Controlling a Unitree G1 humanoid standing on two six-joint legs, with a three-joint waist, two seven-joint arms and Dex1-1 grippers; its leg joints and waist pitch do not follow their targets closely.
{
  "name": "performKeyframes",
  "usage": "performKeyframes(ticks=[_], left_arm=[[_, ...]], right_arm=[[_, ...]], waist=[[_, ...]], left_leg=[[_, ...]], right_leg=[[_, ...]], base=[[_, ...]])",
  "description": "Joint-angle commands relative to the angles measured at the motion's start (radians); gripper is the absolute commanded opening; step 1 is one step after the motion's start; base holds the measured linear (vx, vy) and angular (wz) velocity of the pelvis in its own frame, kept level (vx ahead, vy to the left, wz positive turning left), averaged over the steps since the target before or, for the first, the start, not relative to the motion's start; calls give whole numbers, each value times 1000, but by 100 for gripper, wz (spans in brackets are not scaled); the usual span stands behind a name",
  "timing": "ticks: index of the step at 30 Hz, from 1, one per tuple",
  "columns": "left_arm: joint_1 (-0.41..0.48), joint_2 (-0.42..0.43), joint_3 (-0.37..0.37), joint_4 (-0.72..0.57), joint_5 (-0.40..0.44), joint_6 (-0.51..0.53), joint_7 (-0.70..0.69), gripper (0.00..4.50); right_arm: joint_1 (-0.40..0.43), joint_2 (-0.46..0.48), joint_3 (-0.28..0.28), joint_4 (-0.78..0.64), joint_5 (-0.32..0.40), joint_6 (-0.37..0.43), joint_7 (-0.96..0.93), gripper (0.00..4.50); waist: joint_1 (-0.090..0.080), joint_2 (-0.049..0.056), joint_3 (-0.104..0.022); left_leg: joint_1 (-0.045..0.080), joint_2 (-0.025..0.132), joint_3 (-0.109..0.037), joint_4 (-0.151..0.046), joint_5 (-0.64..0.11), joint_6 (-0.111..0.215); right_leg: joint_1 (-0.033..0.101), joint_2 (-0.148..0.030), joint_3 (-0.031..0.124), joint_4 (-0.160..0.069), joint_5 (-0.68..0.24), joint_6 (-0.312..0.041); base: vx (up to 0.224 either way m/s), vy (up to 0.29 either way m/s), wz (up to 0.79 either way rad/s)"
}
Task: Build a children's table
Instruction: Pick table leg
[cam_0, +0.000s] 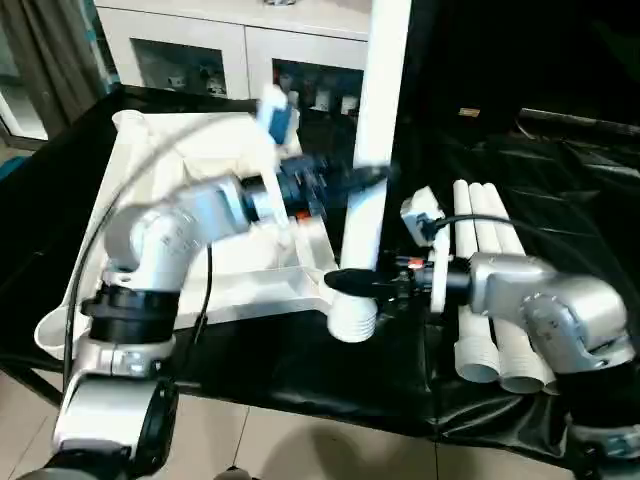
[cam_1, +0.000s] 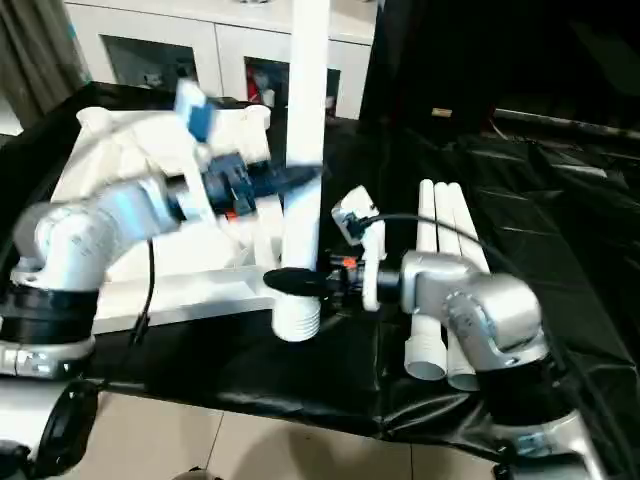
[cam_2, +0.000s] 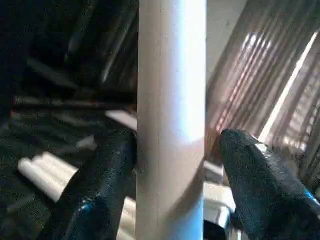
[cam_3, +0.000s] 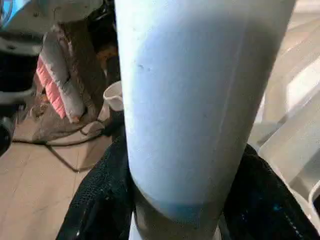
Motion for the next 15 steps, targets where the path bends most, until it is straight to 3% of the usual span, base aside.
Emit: performKeyframes(ticks=[1,2,4,8,10,11,12,14,15], left_arm=[[-13,-43,84,21,-50,-95,35,297],[-19,-58,112,32,-67,-116,51,297],[-32,-81,191,59,-113,-145,89,297],[33,-1,150,15,-35,-142,27,297],[93,96,36,-15,104,-195,-43,297],[142,177,-64,-26,230,-284,-108,297],[156,200,-96,-25,265,-309,-126,297],[184,265,-197,-4,365,-369,-163,297],[197,289,-239,7,402,-399,-185,297]], right_arm=[[-12,14,-60,8,21,-33,-32,188],[-13,20,-68,10,23,-40,-39,188],[-14,50,-102,15,16,-83,-82,188],[-15,93,-126,48,-93,-268,-174,188],[-14,79,-109,82,-157,-298,-223,188],[-8,48,-64,114,-241,-337,-255,188],[-6,46,-59,125,-257,-346,-267,188],[1,63,-74,143,-261,-345,-300,188],[4,74,-80,150,-263,-354,-314,188]], waist=[[4,14,-69],[5,11,-70],[5,18,-70],[-2,22,-69],[-3,25,-68],[-3,26,-67],[-7,24,-66],[-3,32,-69],[-5,31,-68]], left_leg=[[12,28,-6,-60,-88,-19],[10,27,-6,-58,-92,-18],[12,26,-7,-58,-100,-19],[16,28,-6,-62,-106,-39],[17,29,-8,-65,-102,-39],[15,31,-11,-68,-97,-38],[17,29,-6,-67,-92,-47],[22,31,-5,-66,-92,-52],[20,30,-5,-67,-95,-49]], right_leg=[[57,-60,31,-69,114,-261],[59,-61,31,-69,121,-271],[57,-59,30,-69,116,-267],[50,-57,30,-71,70,-227],[50,-56,30,-71,63,-208],[49,-57,29,-74,42,-183],[47,-54,31,-73,34,-168],[41,-56,32,-71,48,-175],[42,-55,32,-71,50,-175]], base=[[0,0,0],[0,0,0],[0,0,0],[0,0,0],[0,0,0],[0,0,0],[0,0,0],[0,0,0],[0,0,0]])
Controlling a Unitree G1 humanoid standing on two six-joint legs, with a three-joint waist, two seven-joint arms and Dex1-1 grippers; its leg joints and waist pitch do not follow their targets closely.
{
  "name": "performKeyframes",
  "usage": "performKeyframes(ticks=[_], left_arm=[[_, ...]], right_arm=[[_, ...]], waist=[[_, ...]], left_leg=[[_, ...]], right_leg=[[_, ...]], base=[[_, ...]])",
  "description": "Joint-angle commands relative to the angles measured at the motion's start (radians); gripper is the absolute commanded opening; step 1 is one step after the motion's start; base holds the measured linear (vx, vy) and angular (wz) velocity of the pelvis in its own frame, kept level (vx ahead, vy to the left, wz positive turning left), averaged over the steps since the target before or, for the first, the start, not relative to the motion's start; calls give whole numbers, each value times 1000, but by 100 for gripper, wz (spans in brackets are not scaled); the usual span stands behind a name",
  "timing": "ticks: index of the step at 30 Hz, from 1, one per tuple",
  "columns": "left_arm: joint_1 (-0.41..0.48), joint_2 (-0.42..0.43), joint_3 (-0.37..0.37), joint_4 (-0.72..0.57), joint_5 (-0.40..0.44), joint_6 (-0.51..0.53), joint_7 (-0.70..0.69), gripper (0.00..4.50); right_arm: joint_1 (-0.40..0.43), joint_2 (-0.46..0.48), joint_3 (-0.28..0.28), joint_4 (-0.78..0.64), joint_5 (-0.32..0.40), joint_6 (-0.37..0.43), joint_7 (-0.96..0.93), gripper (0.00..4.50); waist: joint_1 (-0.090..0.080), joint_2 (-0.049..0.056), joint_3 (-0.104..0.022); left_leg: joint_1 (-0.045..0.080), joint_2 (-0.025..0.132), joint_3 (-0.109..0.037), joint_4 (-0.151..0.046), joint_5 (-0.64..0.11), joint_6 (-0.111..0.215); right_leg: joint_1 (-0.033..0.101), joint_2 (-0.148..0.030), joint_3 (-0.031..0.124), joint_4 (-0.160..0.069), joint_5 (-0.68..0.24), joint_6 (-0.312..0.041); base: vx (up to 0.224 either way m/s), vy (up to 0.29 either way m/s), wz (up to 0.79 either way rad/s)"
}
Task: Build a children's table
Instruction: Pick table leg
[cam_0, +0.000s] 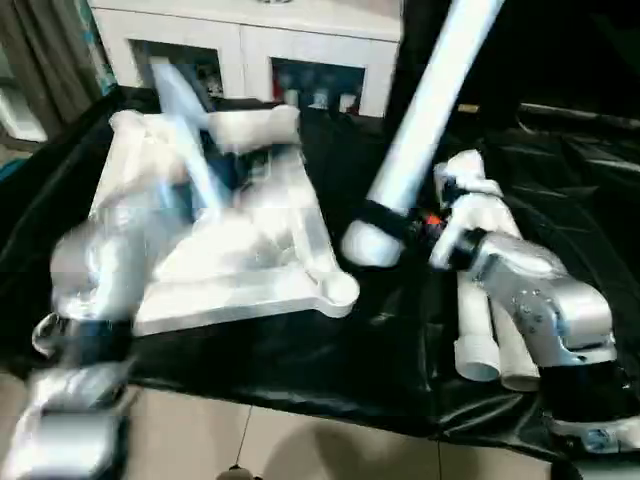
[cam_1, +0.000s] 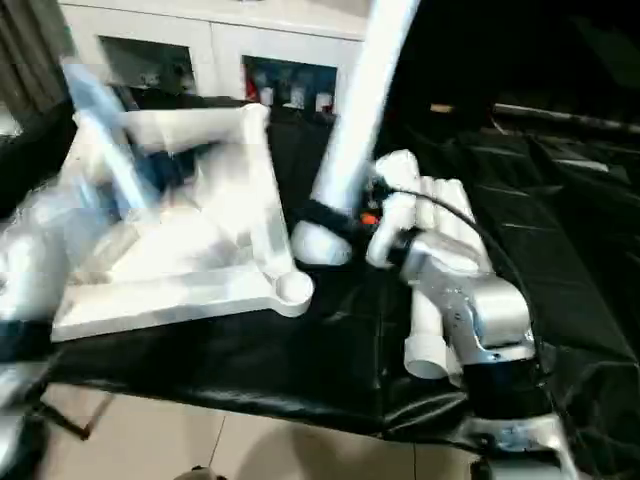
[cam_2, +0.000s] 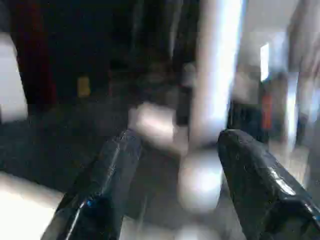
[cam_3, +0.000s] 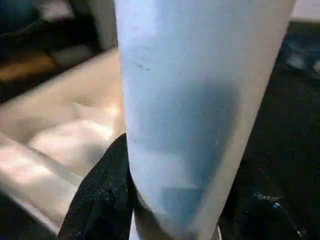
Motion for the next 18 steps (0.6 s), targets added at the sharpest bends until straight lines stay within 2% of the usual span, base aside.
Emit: performKeyframes(ticks=[1,2,3,5,6,7,8,10,11,12,13,16,18], left_arm=[[-6,10,-67,1,70,-49,-38,297],[22,66,-166,32,162,-115,-89,297],[25,73,-178,37,175,-126,-96,297],[44,118,-263,78,270,-191,-135,297],[46,120,-282,107,295,-225,-143,297],[46,120,-282,107,295,-225,-143,297],[44,103,-287,161,317,-251,-148,297],[28,84,-292,223,329,-276,-150,267],[22,83,-297,240,333,-283,-154,260],[22,83,-297,240,333,-283,-154,260],[15,83,-305,262,338,-296,-159,254],[-14,83,-331,337,367,-313,-171,227],[-30,76,-337,390,386,-327,-168,216]], right_arm=[[1,8,-5,-3,-10,-21,-22,188],[11,24,-7,1,-15,-37,-33,188],[12,26,-7,1,-16,-40,-33,188],[19,39,-5,5,-21,-58,-37,188],[24,37,4,5,-31,-69,-35,188],[24,37,4,5,-31,-69,-35,188],[32,34,17,10,-46,-88,-28,188],[40,33,24,5,-52,-90,-23,188],[42,33,25,3,-52,-89,-21,188],[42,33,25,3,-52,-89,-21,188],[43,34,26,1,-53,-89,-20,188],[53,35,28,-13,-52,-86,-19,188],[59,36,30,-20,-54,-87,-18,188]], waist=[[-5,20,-73],[-3,11,-74],[-5,16,-72],[-5,17,-73],[-6,18,-73],[-8,18,-73],[-7,23,-73],[-7,20,-72],[-6,24,-73],[-6,23,-73],[-4,29,-74],[-4,24,-74],[-5,39,-75]], left_leg=[[21,29,-6,-68,-105,-51],[20,30,-6,-68,-102,-50],[16,29,-7,-70,-103,-49],[18,29,-6,-69,-101,-49],[18,29,-6,-69,-101,-49],[18,28,-5,-69,-101,-54],[19,28,-5,-69,-106,-60],[20,27,-3,-69,-124,-63],[21,28,-4,-69,-135,-65],[22,29,-4,-69,-137,-65],[21,30,-6,-69,-138,-65],[21,28,-6,-69,-134,-59],[22,28,-7,-66,-135,-64]], right_leg=[[43,-56,33,-67,51,-175],[45,-58,33,-68,65,-182],[45,-58,33,-64,64,-180],[44,-58,33,-65,65,-175],[42,-58,34,-64,67,-173],[43,-58,34,-64,73,-171],[41,-59,34,-63,78,-179],[42,-59,35,-67,67,-190],[42,-60,35,-66,66,-195],[42,-61,35,-65,70,-199],[42,-62,35,-63,77,-205],[44,-60,35,-63,86,-209],[42,-61,34,-60,106,-215]], base=[[0,0,0],[0,0,0],[0,0,0],[0,0,0],[0,0,0],[0,0,0],[0,0,0],[0,0,0],[0,0,0],[0,0,0],[0,0,0],[0,0,0],[0,0,0]])
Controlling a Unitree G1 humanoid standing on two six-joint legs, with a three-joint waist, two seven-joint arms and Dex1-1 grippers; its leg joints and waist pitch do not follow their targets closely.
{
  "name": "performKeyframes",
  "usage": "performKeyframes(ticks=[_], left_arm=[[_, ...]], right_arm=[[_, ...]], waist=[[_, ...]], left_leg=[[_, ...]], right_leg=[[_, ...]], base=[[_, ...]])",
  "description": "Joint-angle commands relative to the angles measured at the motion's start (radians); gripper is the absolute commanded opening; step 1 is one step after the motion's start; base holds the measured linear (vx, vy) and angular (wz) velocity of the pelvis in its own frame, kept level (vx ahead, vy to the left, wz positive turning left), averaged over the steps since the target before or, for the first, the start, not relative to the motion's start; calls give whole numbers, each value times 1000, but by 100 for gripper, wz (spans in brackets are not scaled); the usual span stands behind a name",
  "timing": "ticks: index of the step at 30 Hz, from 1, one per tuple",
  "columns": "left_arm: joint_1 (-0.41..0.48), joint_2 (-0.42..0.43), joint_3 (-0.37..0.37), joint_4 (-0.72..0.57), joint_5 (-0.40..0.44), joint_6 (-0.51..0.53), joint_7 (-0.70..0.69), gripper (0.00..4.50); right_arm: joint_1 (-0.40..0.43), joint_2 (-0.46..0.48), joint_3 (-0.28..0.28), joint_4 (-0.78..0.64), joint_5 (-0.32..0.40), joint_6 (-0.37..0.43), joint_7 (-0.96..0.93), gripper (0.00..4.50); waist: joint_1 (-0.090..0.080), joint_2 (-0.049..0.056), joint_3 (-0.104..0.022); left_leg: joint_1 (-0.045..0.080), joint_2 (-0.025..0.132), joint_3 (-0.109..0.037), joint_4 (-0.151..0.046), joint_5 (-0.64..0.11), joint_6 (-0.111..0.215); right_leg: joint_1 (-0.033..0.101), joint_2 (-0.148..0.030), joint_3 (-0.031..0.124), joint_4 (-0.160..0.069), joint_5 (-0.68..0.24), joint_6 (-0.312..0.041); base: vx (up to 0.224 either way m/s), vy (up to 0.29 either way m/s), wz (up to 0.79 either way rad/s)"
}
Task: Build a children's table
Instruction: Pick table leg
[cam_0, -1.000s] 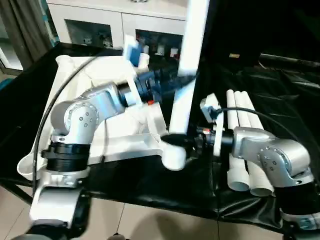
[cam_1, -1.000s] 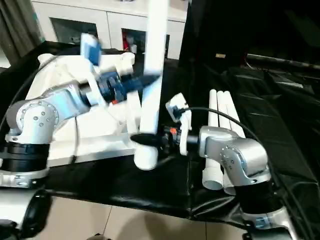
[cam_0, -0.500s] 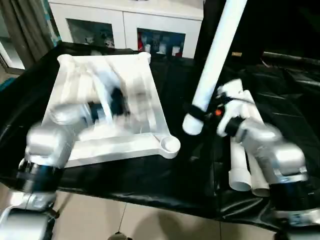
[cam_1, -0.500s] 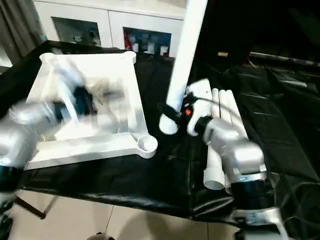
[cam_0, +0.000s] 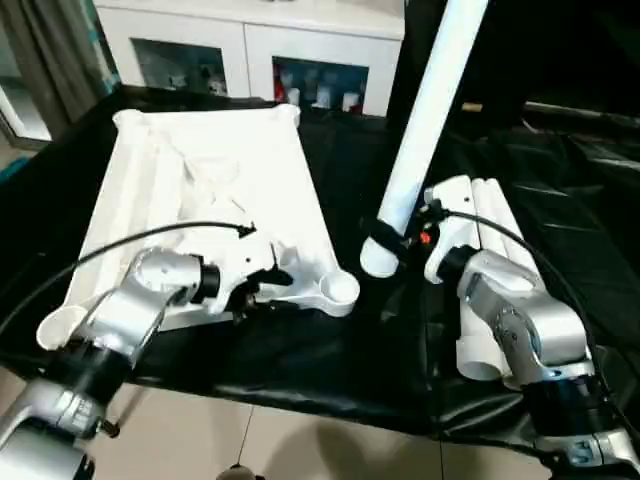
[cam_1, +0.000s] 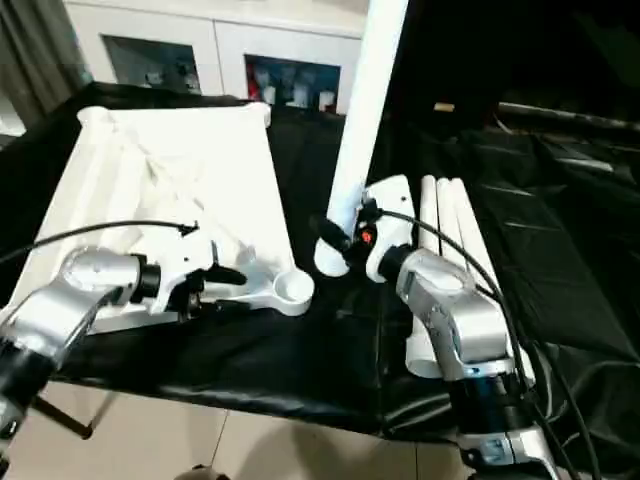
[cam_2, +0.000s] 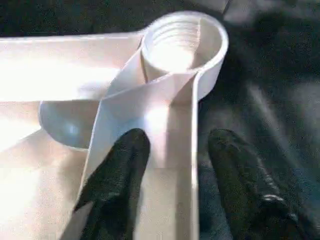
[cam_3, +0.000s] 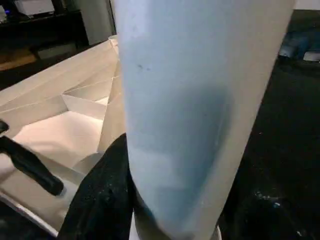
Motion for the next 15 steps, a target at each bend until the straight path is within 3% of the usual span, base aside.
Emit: performKeyframes(ticks=[1,2,4,6,7,10,11,15], left_arm=[[-14,-4,-13,29,20,-16,-2,208],[-28,-16,-8,81,40,-45,4,185],[-36,-25,-3,114,47,-55,0,177],[-42,-32,2,134,46,-60,-12,172],[-44,-32,2,141,47,-60,-15,143],[-58,-30,-6,184,58,-82,-26,132],[-64,-32,-1,203,60,-90,-31,101],[-69,-26,15,232,65,-106,-50,83]], right_arm=[[6,-3,-1,-22,0,-8,2,188],[11,-2,0,-26,-1,-10,3,188],[16,-4,-1,-33,0,-9,4,188],[18,-4,-1,-34,-2,-10,5,188],[18,-4,-2,-34,-2,-9,6,188],[17,-8,-6,-33,-4,-9,10,188],[17,-9,-6,-33,-5,-9,11,188],[14,-10,-3,-31,-6,-9,14,188]], waist=[[-3,21,-77],[-2,26,-78],[-2,22,-80],[-1,27,-79],[-1,28,-78],[-2,31,-76],[-3,29,-75],[-3,28,-74]], left_leg=[[18,27,-8,-66,-130,-60],[18,26,-8,-65,-120,-55],[17,24,-7,-63,-110,-45],[17,28,-9,-64,-119,-47],[18,28,-8,-65,-134,-48],[20,30,-8,-67,-161,-52],[19,29,-8,-67,-167,-53],[20,30,-9,-69,-175,-55]], right_leg=[[48,-61,34,-63,120,-218],[48,-61,34,-61,136,-221],[52,-61,35,-62,148,-222],[50,-64,34,-63,140,-230],[49,-64,34,-63,120,-233],[46,-65,35,-69,63,-233],[47,-65,35,-69,52,-231],[45,-67,36,-72,15,-228]], base=[[0,0,0],[0,0,0],[0,0,0],[0,0,0],[0,0,0],[0,0,0],[0,0,0],[0,0,0]])
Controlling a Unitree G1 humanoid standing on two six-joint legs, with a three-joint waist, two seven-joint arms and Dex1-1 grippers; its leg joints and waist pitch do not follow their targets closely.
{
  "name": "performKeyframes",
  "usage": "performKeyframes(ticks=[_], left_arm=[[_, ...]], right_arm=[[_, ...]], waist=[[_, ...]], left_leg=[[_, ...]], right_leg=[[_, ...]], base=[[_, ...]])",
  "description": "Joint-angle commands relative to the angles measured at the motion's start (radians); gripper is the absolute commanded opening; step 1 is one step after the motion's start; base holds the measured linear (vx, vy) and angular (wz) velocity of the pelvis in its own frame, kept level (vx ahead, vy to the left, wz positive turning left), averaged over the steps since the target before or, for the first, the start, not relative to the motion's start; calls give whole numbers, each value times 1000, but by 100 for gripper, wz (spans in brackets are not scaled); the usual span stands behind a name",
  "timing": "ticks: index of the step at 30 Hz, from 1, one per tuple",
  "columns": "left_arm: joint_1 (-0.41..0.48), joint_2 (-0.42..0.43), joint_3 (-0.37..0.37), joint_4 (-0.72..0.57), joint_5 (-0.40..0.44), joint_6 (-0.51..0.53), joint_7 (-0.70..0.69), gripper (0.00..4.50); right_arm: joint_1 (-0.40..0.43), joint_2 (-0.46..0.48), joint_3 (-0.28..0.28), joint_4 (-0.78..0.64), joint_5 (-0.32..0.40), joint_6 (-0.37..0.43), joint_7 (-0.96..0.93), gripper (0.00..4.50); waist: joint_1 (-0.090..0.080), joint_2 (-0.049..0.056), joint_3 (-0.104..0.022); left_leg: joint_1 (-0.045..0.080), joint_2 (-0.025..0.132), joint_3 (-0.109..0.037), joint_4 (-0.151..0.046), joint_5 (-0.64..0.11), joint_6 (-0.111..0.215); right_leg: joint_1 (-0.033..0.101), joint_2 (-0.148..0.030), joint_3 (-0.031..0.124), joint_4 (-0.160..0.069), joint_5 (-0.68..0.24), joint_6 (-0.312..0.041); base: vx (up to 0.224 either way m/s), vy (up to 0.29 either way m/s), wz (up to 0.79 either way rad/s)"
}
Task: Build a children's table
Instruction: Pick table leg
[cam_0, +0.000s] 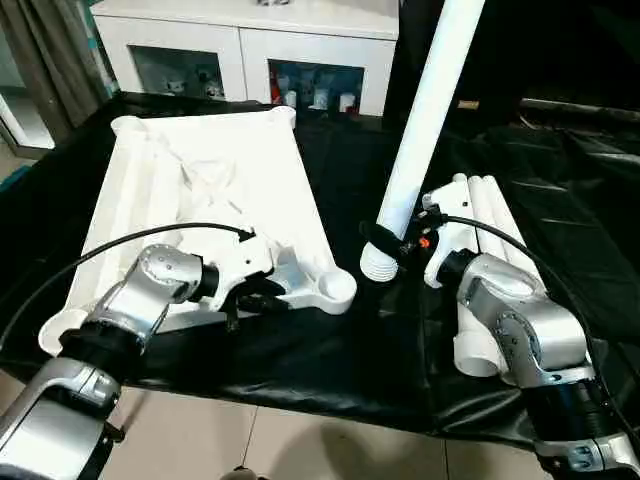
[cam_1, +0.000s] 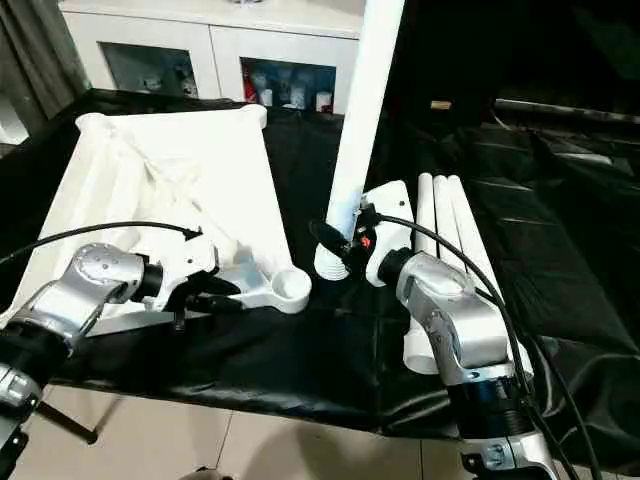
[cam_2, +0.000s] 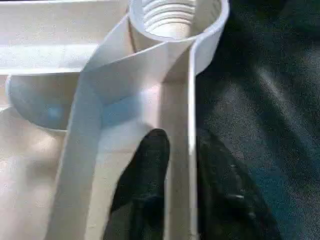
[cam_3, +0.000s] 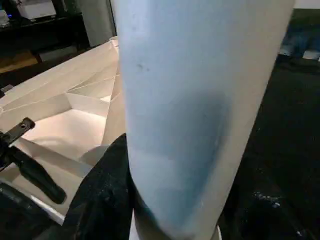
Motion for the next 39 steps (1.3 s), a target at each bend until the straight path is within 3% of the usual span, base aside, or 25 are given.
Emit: performKeyframes(ticks=[1,6,7,9,14,20,22,24,25,26,33,39], left_arm=[[-8,15,19,22,21,-2,-4,71],[-1,24,28,17,16,-5,-9,20],[0,24,31,20,14,-9,-9,20],[2,24,43,21,4,-16,-11,0],[15,20,72,3,-21,-17,-23,0],[54,-17,103,-22,-60,-18,-9,0],[66,-31,111,-32,-67,-19,-5,0],[74,-40,112,-35,-69,-22,-1,0],[75,-43,111,-30,-63,-24,5,0],[76,-44,110,-26,-59,-25,8,0],[90,-70,136,-22,-56,-29,13,0],[97,-112,180,-26,-110,-24,17,0]], right_arm=[[3,-8,-6,-23,-5,-9,7,188],[-5,-8,-3,-15,-6,-11,12,188],[-6,-7,-3,-13,-6,-11,14,188],[-8,-8,-2,-11,-7,-11,17,188],[-13,-9,-2,-2,-8,-14,23,188],[-14,4,-13,0,-3,-14,23,188],[-12,6,-14,-1,-3,-14,23,188],[-10,7,-16,-3,-2,-14,23,188],[-10,8,-17,-2,-2,-14,22,188],[-11,9,-17,-1,-3,-14,21,188],[-11,22,-22,-4,4,-12,16,188],[-13,34,-30,-9,14,-4,12,188]], waist=[[-1,14,-72],[-1,15,-73],[-2,8,-73],[-1,9,-73],[-3,9,-74],[-8,13,-71],[-9,9,-72],[-8,13,-73],[-8,20,-73],[-8,17,-73],[-6,24,-73],[-6,19,-74]], left_leg=[[18,30,-9,-69,-173,-54],[17,31,-8,-68,-161,-47],[17,31,-8,-68,-158,-45],[16,30,-7,-68,-153,-41],[15,30,-7,-67,-137,-33],[14,31,-8,-68,-154,-32],[13,29,-6,-67,-146,-25],[11,29,-6,-66,-133,-16],[12,29,-7,-65,-133,-16],[12,29,-6,-65,-135,-15],[11,28,-5,-64,-126,-6],[9,27,-4,-63,-116,8]], right_leg=[[45,-67,36,-74,14,-226],[43,-67,35,-71,44,-233],[45,-67,36,-71,46,-233],[44,-67,36,-70,46,-233],[46,-67,35,-68,77,-237],[45,-68,36,-72,39,-238],[48,-68,37,-73,36,-237],[47,-69,37,-73,32,-233],[45,-68,37,-72,34,-233],[45,-67,37,-74,33,-233],[44,-67,37,-75,22,-228],[44,-67,37,-77,5,-221]], base=[[0,0,0],[0,0,0],[0,0,0],[0,0,0],[0,0,0],[0,0,0],[0,0,0],[0,0,0],[0,0,0],[0,0,0],[0,0,0],[0,0,0]])
